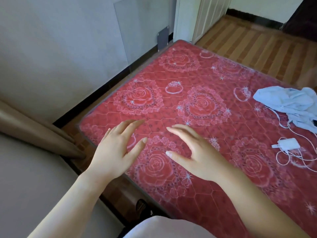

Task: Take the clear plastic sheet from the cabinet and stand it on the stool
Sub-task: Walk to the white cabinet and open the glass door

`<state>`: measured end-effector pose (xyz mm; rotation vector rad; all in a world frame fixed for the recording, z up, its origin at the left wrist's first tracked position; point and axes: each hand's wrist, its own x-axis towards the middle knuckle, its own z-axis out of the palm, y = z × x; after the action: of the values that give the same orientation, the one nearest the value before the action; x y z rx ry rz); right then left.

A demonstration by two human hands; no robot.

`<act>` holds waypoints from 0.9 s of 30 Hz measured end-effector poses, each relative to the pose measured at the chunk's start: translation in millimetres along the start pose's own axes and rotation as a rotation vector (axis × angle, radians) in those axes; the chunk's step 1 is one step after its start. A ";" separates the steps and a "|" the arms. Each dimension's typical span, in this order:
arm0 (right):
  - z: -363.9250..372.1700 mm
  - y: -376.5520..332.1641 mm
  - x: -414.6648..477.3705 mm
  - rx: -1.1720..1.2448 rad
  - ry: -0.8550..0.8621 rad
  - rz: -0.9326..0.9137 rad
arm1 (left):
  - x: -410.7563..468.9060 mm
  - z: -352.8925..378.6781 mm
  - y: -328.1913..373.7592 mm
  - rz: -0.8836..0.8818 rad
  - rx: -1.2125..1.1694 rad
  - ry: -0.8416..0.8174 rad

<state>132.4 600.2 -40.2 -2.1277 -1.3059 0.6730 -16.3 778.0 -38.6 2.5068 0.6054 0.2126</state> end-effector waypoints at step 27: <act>67.5 -91.8 305.3 -0.019 0.054 -0.065 | 143.7 -106.6 -233.3 -0.026 -0.094 0.034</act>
<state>152.7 924.4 -66.4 -2.0943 -1.3506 0.5750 -5.5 1069.8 -73.0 2.4082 0.6267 0.2676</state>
